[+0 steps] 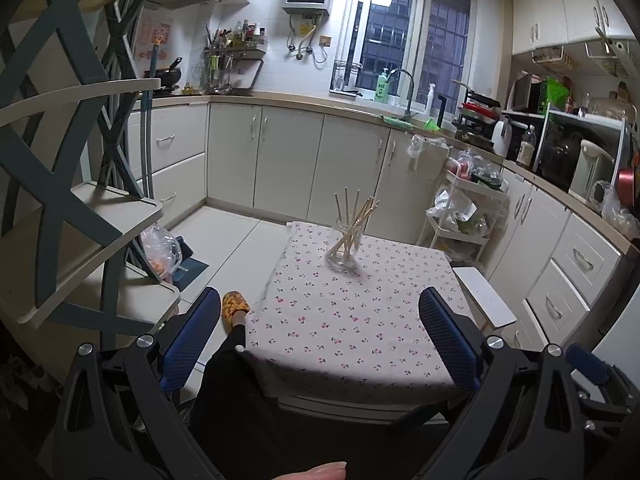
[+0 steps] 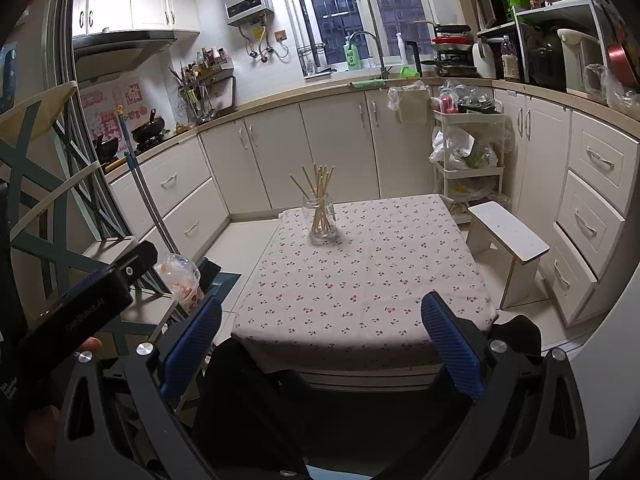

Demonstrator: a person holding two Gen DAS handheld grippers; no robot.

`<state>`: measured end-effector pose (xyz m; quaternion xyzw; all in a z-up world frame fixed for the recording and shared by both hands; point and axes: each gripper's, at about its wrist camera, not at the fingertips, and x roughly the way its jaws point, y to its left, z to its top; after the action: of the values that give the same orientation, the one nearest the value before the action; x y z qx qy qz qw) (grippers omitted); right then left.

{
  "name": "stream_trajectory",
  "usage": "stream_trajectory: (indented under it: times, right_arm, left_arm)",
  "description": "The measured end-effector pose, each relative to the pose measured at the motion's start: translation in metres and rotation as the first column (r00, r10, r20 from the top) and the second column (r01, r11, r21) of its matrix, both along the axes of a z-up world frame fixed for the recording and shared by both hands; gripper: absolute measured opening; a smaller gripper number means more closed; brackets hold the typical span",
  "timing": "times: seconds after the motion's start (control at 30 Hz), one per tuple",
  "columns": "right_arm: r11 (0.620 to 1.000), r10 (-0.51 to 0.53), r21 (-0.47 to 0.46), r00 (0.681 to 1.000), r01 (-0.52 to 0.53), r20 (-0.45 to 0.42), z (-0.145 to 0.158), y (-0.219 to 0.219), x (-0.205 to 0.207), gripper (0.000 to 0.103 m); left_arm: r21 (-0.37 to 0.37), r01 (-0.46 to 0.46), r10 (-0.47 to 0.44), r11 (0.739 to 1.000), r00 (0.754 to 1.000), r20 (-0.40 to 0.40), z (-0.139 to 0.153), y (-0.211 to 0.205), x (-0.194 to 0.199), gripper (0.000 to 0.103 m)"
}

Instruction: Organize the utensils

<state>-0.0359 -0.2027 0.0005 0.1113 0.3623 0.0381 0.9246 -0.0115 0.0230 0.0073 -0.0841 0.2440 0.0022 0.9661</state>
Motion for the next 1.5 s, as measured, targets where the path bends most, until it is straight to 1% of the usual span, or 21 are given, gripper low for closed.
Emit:
stream_trajectory:
  times: [0.1,0.43,0.87,1.37,1.5]
  right_arm:
    - [1.0,-0.004,-0.001,1.0,0.004,0.003,0.0001,-0.0008,-0.0028,0.096]
    - [1.0,-0.01,0.003,1.0,0.01,0.007,0.0019,-0.0022,-0.0026,0.096]
    - [1.0,-0.02,0.005,1.0,0.02,0.006,0.0032,-0.0001,-0.0032,0.096]
    - [1.0,-0.018,0.006,1.0,0.018,0.006,0.0027,-0.002,-0.0033,0.096]
    - [1.0,-0.023,0.005,1.0,0.023,0.002,0.0013,-0.004,-0.0046,0.096]
  left_arm:
    - [0.015,0.009,-0.009,1.0,1.0,-0.007,-0.001,-0.0025,0.0003,0.095]
    - [0.014,0.006,-0.006,1.0,1.0,-0.008,-0.0019,-0.004,-0.0009,0.095]
    - [0.042,-0.015,0.016,0.999,1.0,-0.022,-0.0041,-0.0077,-0.0016,0.095]
    - [0.039,-0.006,0.008,0.999,0.999,-0.047,-0.0075,-0.0084,0.0024,0.095]
    - [0.043,-0.016,0.018,0.999,0.998,-0.056,-0.009,-0.0068,0.004,0.095]
